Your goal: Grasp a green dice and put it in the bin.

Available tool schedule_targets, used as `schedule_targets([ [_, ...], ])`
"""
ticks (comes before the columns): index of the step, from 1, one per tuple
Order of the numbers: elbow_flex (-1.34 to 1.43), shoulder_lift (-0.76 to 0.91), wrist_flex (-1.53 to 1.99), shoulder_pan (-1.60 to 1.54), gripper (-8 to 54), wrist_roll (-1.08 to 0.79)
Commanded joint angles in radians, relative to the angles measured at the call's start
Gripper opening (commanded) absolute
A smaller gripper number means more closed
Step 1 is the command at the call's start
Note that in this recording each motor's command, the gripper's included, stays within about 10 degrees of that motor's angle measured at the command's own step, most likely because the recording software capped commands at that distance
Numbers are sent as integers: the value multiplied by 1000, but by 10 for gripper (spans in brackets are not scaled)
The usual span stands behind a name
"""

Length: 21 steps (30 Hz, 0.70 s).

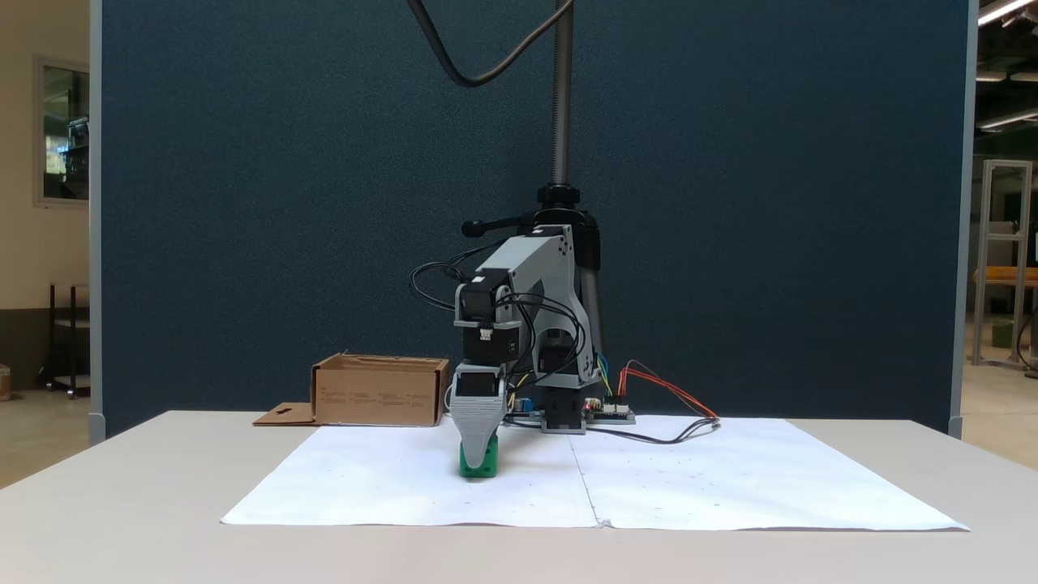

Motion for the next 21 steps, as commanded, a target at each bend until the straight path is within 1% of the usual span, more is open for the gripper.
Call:
schedule_targets([
  [1,-12,21,-15,5,397,-20],
  [9,-12,14,-40,3,396,-20],
  [11,-12,11,-40,3,368,-20],
  [13,-11,9,-43,3,363,-20],
  [15,-2,9,-46,3,317,-20],
  [16,2,8,-57,3,306,-20],
  [21,15,8,-60,2,127,-21],
])
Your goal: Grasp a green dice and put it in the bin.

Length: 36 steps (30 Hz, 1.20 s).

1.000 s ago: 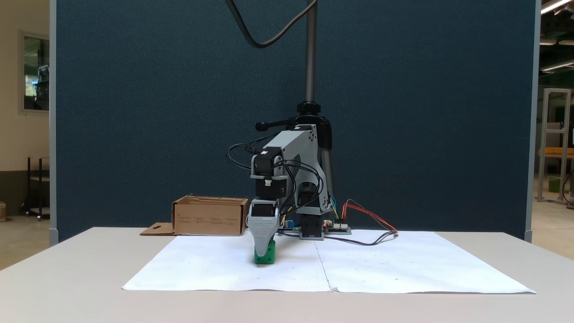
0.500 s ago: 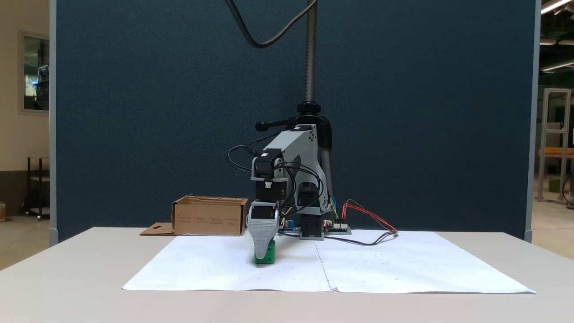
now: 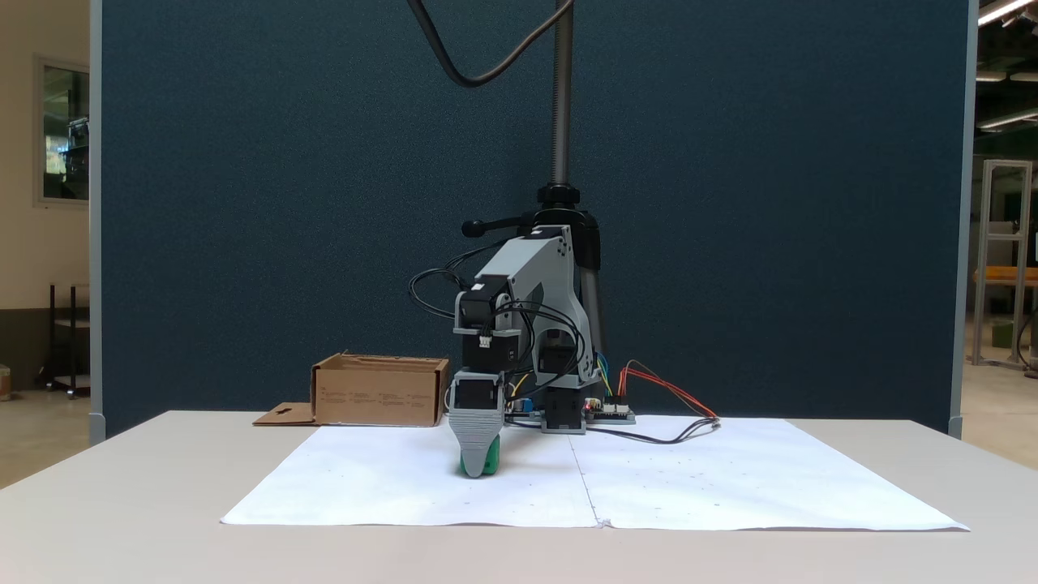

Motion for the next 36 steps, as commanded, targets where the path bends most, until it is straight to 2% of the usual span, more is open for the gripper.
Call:
schedule_targets([
  [1,-14,25,-5,3,115,-20],
  [8,-48,31,74,5,115,28],
  [15,-443,29,425,46,115,169],
  [22,-884,41,663,166,115,192],
  [36,-933,95,568,761,115,101],
])
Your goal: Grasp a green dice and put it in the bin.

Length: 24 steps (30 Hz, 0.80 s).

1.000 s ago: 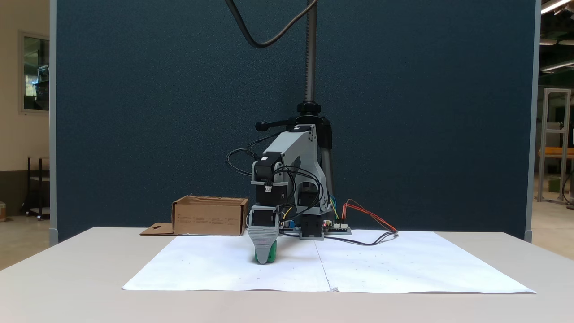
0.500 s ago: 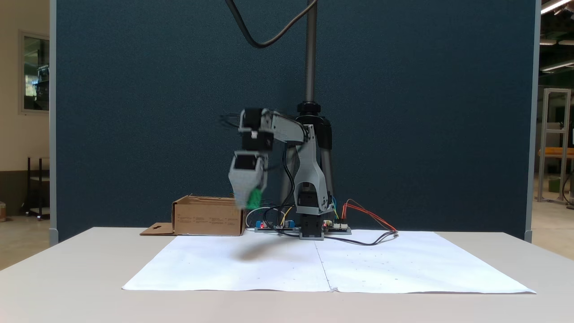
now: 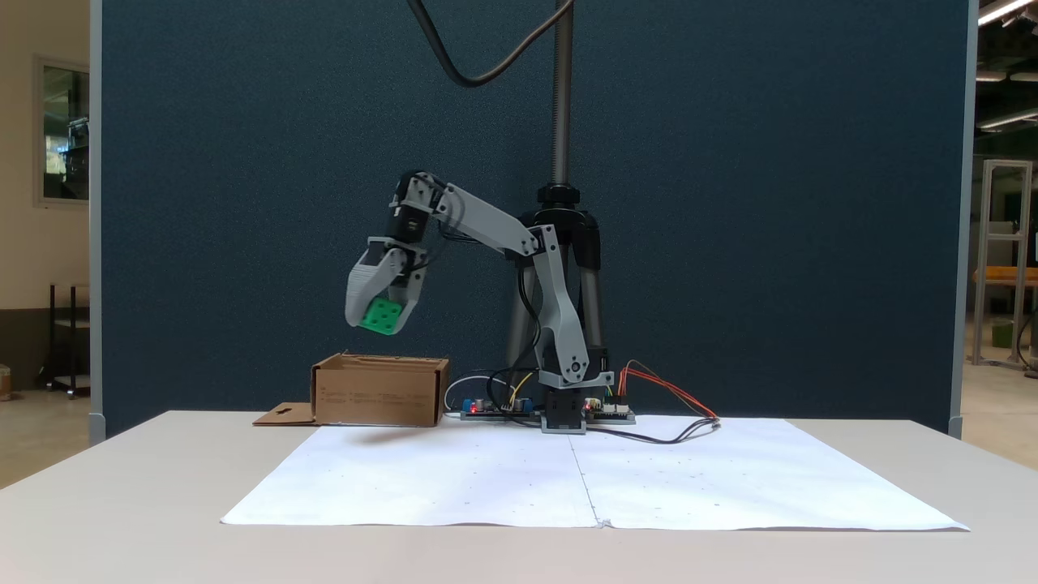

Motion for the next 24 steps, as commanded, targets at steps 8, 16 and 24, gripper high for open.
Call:
schedule_targets([
  [8,-71,32,-77,360,115,-112],
  [16,-12,-95,-138,569,115,-156],
  [24,235,-60,-224,578,374,-158],
])
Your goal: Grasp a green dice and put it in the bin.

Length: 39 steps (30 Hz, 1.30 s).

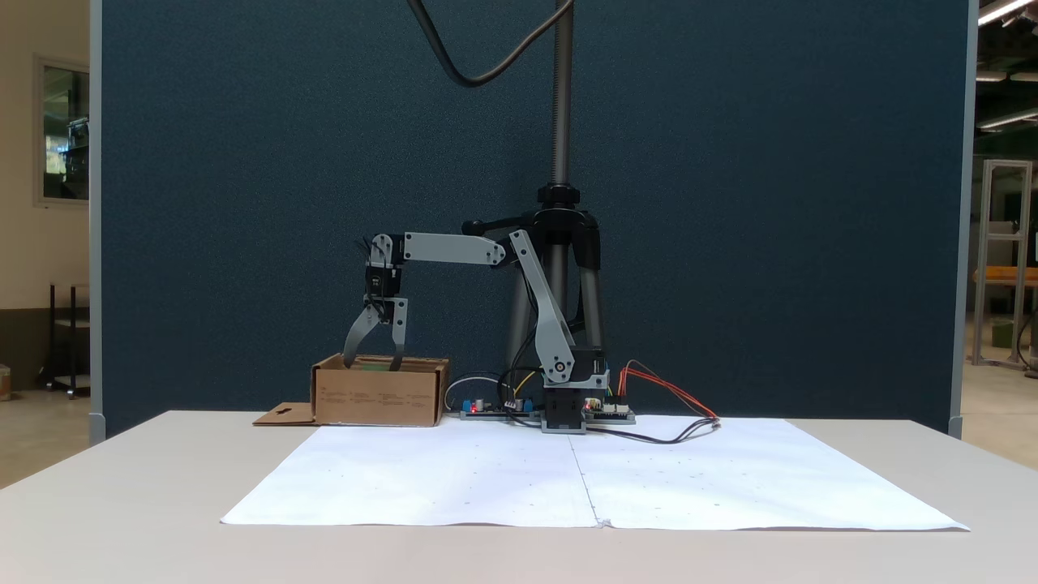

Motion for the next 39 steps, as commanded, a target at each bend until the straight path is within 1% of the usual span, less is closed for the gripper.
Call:
schedule_targets([
  [1,6,77,-25,3,386,-87],
  [5,15,101,-83,-15,386,-75],
  [8,15,138,-114,-44,386,-18],
  [11,15,198,-167,-94,386,69],
  [16,14,353,-227,-213,386,195],
  [20,14,451,-229,-380,386,265],
  [25,14,535,-229,-607,386,321],
  [29,14,571,-229,-801,388,342],
  [31,14,580,-229,-913,404,347],
  [34,14,591,-229,-1068,411,362],
  [39,14,607,-233,-1305,410,371],
])
